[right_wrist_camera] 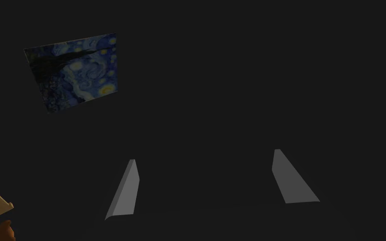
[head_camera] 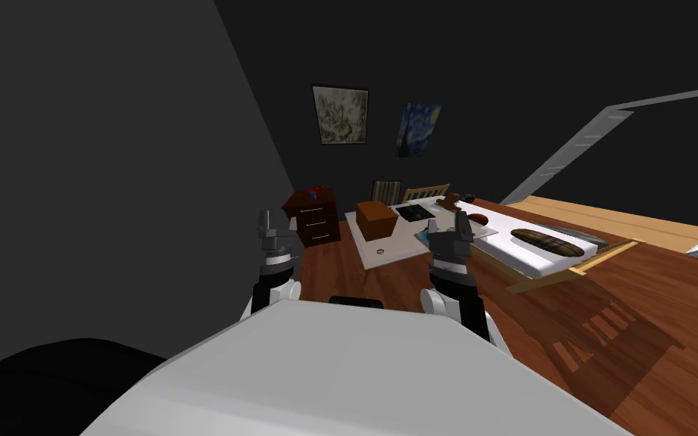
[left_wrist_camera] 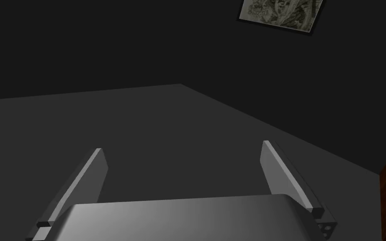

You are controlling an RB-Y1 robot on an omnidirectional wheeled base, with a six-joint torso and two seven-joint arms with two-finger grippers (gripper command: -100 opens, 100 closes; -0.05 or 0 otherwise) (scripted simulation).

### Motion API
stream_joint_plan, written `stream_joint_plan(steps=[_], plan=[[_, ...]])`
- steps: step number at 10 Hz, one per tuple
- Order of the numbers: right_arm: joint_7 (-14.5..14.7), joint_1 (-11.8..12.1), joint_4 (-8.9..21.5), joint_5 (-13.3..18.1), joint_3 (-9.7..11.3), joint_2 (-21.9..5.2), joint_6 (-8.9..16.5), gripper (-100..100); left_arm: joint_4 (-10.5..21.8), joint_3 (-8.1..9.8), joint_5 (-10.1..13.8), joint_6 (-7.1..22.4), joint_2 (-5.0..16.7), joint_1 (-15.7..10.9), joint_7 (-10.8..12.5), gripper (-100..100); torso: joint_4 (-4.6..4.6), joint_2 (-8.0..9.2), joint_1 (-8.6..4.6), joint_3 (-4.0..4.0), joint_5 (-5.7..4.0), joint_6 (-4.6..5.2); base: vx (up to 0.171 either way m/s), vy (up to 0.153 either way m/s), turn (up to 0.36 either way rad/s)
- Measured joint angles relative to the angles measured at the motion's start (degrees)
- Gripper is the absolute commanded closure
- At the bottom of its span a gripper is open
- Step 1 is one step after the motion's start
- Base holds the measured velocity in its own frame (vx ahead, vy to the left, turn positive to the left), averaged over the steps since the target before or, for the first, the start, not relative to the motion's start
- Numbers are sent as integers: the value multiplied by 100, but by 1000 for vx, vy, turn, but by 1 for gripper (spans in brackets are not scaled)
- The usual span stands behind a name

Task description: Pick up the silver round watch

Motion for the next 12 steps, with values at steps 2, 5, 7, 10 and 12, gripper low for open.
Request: stream_joint_plan(steps=[2, 5, 7, 10, 12], plan=[[-111, -58, 237, -101, 15, -270, 29, -100, 0, -1, 0, 0, -1, 0, 0, 0, -1, -7, 24, -4, 5, -1, 17, 91, 45], [-436, -121, 697, -385, -37, -635, 121, -100, 0, -1, 0, 0, -1, 0, 0, 0, -3, -10, 43, -6, 9, -1, 26, 122, 51], [-686, -128, 1012, -614, -24, -788, 227, -100, 0, -1, 0, 0, -1, 0, 0, 0, -4, -15, 53, -9, 12, -1, 48, 140, 65], [-991, -279, 1527, -919, -49, -926, 364, -100, 0, -1, 0, 0, -1, 0, 0, 0, -2, -9, 35, -6, 8, -1, 35, 102, 53], [-1191, -332, 1777, -1134, -64, -974, 513, -100, 0, -1, 0, 0, -1, 1, 0, 0, -4, -15, 36, -9, 10, 1, 37, 88, 24]])
